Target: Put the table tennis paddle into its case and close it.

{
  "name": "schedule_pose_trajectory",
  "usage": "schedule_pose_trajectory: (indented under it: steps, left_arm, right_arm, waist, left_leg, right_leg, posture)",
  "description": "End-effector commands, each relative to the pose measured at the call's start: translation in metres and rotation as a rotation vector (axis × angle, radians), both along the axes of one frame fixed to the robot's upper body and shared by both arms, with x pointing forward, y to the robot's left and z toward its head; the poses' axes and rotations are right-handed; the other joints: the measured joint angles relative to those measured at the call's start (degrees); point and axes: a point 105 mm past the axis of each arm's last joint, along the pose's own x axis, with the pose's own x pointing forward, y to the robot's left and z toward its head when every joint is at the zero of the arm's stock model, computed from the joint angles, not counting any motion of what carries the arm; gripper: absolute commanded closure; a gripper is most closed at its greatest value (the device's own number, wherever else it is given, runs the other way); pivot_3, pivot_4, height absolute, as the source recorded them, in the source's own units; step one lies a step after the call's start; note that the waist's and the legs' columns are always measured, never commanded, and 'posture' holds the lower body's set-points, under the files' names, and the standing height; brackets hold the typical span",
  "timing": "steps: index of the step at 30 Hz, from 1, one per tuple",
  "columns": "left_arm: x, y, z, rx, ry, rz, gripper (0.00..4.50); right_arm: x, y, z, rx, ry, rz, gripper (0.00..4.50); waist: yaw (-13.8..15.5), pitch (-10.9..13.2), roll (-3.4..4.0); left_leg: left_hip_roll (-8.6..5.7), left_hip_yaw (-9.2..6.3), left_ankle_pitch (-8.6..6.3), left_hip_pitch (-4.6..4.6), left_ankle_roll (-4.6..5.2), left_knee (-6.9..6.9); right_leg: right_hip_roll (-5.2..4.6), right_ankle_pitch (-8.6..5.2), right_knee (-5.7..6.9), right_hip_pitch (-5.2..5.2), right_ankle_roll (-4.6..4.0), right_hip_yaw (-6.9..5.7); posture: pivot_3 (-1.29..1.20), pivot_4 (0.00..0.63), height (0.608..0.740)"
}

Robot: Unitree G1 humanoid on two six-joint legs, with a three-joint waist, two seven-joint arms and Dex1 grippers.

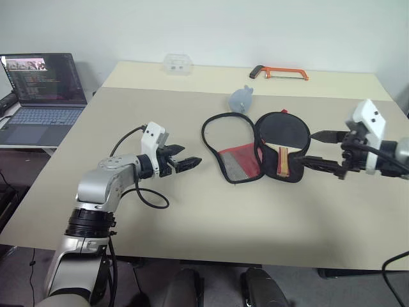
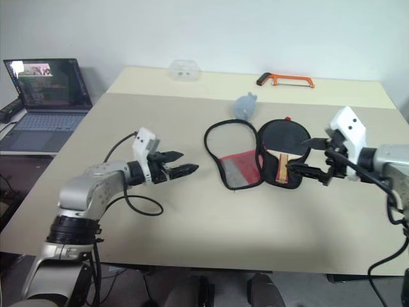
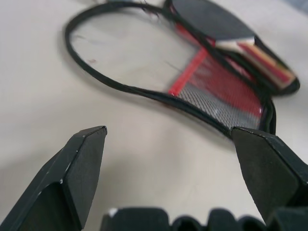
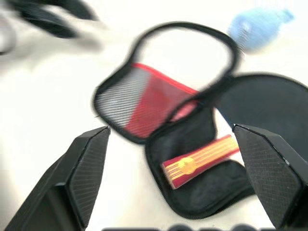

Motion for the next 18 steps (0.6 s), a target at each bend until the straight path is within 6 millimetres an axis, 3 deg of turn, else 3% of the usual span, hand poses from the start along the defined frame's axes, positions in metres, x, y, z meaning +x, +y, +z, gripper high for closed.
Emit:
schedule_pose_trajectory:
  steps: [1,6,11,12,18]
  left_arm:
    - [0.008,-0.006,0.002,0.071,-0.051,-0.021,0.61]
    - [0.018,-0.017,-0.021,0.236,-0.055,-0.045,2.45]
    - [0.028,-0.032,-0.020,0.257,-0.088,-0.062,4.28]
    - [0.030,-0.035,-0.019,0.253,-0.090,-0.065,4.48]
    - [0.035,-0.060,-0.013,0.232,-0.096,-0.110,4.48]
  right_arm:
    - [-0.002,-0.008,0.023,0.036,-0.092,0.052,0.00]
    - [0.002,-0.013,0.029,0.031,-0.119,0.048,0.00]
    - [0.001,-0.012,0.027,0.022,-0.124,0.051,0.00]
    - [0.001,-0.011,0.027,0.021,-0.123,0.052,0.00]
    - [0.000,-0.010,0.025,0.011,-0.132,0.037,0.00]
  waist:
    - [0.12,0.00,0.00]
    - [0.45,0.00,0.00]
    - [0.79,0.00,0.00]
    - [0.80,0.00,0.00]
    - [0.70,0.00,0.00]
  left_leg:
    - [0.00,-0.03,0.00,0.00,0.00,0.03]
    - [0.00,-0.03,0.00,-0.03,0.00,0.06]
    - [0.03,-0.05,0.01,-0.06,0.00,0.06]
    - [0.03,-0.06,0.01,-0.06,0.00,0.09]
    - [0.01,-0.07,0.01,-0.06,0.00,0.09]
  right_leg:
    - [0.01,0.01,0.00,0.02,-0.01,-0.03]
    - [-0.06,0.02,-0.03,0.03,0.00,-0.03]
    - [-0.09,0.02,-0.02,0.02,0.00,-0.05]
    - [-0.11,0.02,-0.02,0.03,0.00,-0.06]
    - [-0.08,0.02,-0.01,0.02,0.00,-0.05]
  posture:
    - [0.00,0.150,0.740]
    - [0.00,0.150,0.740]
    - [0.00,0.150,0.740]
    - [0.00,0.150,0.740]
    - [0.00,0.150,0.740]
